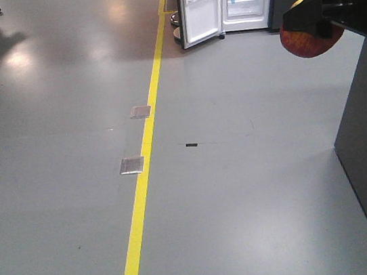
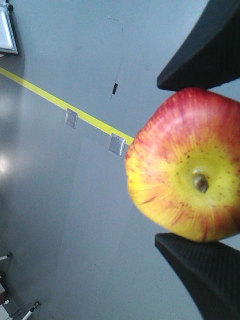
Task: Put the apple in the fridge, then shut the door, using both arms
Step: 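Drive toward the open white refrigerator carrying the apple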
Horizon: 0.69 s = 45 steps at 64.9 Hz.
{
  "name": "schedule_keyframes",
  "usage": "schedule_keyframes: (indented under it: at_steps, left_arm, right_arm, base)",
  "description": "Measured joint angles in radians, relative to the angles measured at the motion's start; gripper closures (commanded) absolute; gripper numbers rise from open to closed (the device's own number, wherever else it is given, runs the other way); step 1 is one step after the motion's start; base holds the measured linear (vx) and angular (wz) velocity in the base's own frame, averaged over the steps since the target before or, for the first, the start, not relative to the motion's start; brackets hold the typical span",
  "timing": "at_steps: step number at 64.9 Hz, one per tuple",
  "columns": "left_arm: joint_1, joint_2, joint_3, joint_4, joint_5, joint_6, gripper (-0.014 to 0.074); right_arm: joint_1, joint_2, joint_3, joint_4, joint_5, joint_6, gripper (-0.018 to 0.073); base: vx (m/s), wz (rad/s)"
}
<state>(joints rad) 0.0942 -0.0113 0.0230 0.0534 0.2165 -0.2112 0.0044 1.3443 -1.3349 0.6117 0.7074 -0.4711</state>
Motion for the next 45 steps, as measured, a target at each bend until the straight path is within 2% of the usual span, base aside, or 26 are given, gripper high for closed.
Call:
schedule_keyframes:
  at_steps: [45]
  left_arm:
    - [0.0, 0.0, 0.0, 0.0, 0.0, 0.0, 0.0601]
  right_arm:
    - [0.0, 0.0, 0.0, 0.0, 0.0, 0.0, 0.0564]
  base:
    - [0.28, -0.03]
